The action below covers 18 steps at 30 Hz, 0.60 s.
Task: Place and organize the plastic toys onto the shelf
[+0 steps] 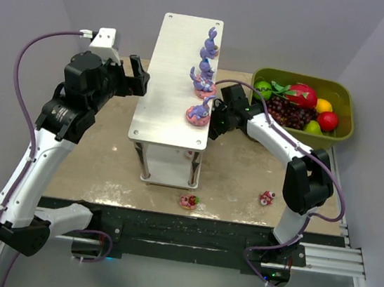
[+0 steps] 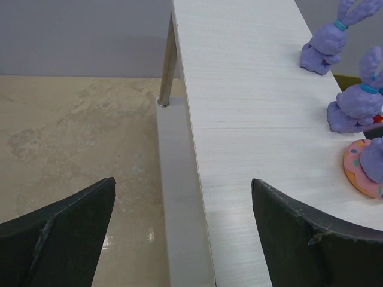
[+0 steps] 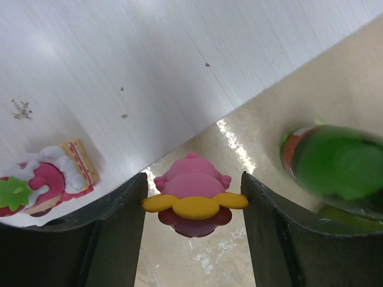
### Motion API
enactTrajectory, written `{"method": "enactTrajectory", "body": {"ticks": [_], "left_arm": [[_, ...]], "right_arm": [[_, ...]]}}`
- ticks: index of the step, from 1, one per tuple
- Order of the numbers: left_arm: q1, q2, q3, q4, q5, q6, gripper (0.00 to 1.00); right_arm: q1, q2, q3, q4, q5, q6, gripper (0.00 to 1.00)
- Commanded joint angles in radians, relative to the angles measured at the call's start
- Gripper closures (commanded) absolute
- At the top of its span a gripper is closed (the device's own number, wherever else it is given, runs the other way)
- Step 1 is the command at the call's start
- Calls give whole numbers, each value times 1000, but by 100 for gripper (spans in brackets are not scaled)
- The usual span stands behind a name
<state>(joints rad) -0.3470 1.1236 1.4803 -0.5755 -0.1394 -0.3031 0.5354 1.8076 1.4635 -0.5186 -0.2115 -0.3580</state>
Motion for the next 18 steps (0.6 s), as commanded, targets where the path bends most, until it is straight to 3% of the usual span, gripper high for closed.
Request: {"method": "enactTrajectory", "body": {"ticks": [1,18], "left_arm": [[8,-28,-2,46,-26,7,1],[8,42,69,-12,0,-19,0]], "right_arm": [[12,-2,1,104,-115,-90,99],[12,58,12,100,-187,-213,99]]}}
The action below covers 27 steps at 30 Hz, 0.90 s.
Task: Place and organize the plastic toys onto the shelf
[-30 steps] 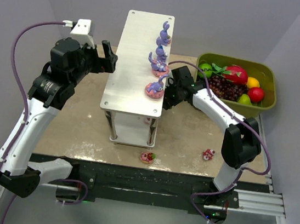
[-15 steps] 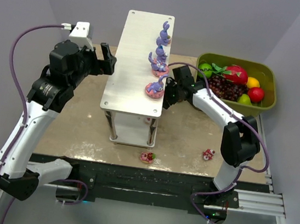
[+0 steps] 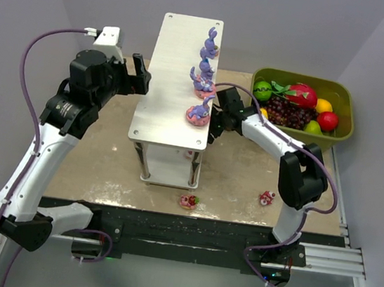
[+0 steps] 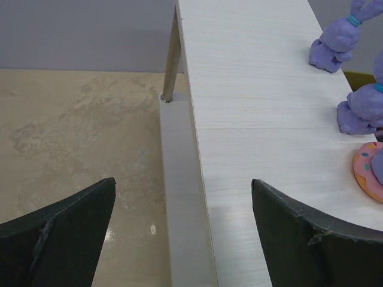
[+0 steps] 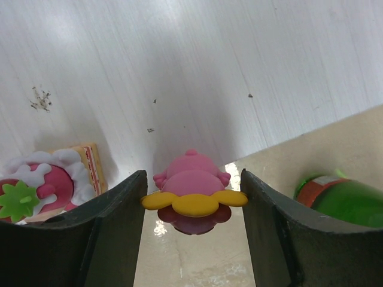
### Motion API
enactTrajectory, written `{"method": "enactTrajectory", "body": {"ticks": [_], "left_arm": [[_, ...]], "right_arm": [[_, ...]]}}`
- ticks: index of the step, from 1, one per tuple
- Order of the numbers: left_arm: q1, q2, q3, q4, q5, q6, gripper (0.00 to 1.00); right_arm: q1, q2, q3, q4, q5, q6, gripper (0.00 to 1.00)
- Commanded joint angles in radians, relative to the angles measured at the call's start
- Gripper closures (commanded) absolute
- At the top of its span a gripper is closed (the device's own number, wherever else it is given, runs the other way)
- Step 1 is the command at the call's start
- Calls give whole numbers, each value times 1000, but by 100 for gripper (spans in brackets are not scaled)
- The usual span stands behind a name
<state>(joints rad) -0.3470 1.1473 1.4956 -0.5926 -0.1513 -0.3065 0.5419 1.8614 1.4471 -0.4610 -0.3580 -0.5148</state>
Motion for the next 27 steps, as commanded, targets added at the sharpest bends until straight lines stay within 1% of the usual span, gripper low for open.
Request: {"method": "enactTrajectory", "body": {"ticks": [1,6,11,16,27], "left_arm": [[8,22,55,5,13,-17,1],[8,37,77,-3,15,-20,0],[8,42,83,-7,13,-22,0],[8,49,86,-9,9,-22,1],[9,58,92,-9,2,-19,1]], "right_arm": [[6,16,36,45,-42,-57,99],[6,73,120,-14,-36,-108,99],[6,140,197,-128,-35,-160,98],[7,156,239,-186,-33,-188,97],[39,156,266,-200,-79,-203,97]]}}
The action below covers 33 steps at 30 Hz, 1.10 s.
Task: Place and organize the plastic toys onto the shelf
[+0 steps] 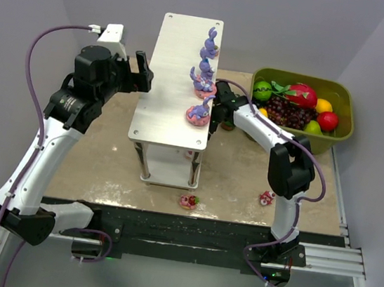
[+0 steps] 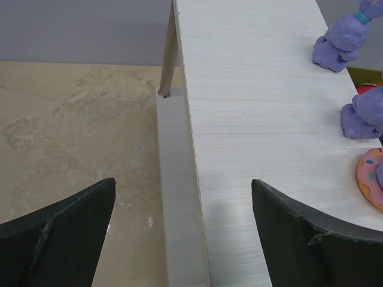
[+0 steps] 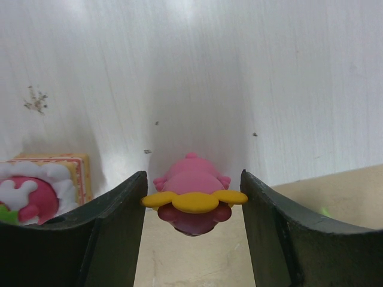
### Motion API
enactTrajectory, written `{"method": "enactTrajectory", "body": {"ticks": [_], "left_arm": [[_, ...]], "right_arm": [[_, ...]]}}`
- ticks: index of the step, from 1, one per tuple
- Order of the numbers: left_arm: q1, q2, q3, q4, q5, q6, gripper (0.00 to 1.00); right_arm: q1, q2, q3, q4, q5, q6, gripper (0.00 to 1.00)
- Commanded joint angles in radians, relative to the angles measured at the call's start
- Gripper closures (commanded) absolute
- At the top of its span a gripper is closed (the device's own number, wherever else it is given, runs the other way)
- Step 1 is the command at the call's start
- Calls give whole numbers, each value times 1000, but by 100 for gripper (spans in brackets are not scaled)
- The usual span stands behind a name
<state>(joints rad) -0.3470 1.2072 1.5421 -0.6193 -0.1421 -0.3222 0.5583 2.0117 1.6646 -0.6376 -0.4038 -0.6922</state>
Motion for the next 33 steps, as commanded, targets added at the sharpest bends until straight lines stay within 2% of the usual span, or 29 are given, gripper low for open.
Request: {"method": "enactTrajectory", "body": {"ticks": [1,7,27,33], "left_arm": [[9,-1,46,16,-5,-3,0],[9,0,41,12,-5,-6,1],[9,0,44,9,-2,-15,0],[9,0,39,12,-2,-21,0]], "right_arm": [[28,1,47,-19,-35,-26,97],[41,-19,14,41,-4,-13,98],[41,45,80,15,36,-49,96],[42,-5,21,105,42,-27,99]]}}
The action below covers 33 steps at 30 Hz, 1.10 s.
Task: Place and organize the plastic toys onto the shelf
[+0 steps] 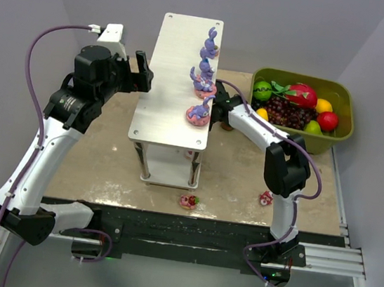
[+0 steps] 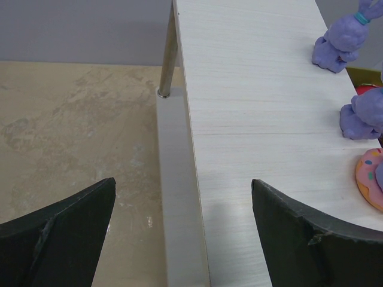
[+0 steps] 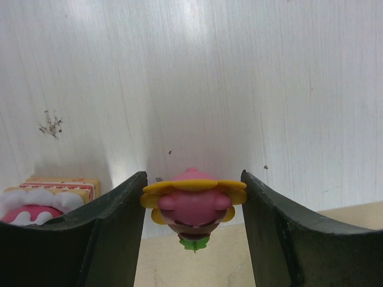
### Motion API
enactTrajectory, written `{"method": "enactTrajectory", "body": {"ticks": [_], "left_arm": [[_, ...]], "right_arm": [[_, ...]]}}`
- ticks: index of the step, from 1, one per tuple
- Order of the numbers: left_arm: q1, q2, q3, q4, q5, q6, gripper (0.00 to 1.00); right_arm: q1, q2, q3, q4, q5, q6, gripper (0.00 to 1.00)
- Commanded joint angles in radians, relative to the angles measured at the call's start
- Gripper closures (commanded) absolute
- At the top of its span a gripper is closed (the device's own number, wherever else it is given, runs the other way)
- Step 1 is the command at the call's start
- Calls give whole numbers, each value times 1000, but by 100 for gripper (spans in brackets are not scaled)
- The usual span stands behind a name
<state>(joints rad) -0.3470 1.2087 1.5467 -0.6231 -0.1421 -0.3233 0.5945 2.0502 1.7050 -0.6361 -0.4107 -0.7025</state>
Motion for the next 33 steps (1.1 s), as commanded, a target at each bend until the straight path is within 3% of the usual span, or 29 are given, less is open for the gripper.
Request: {"method": "enactTrajectory", "body": {"ticks": [1,16,33], "left_arm": [[9,0,33,16,-2,-20,0],[9,2,26,17,-2,-39,0],[9,26,58,-4,-13,-56,0]], "right_arm": [[5,-51,-36,119,47,-11,100],[-2,-111,-110,248,4,32,100],[-28,-58,-70,204,-88,20,97]]}}
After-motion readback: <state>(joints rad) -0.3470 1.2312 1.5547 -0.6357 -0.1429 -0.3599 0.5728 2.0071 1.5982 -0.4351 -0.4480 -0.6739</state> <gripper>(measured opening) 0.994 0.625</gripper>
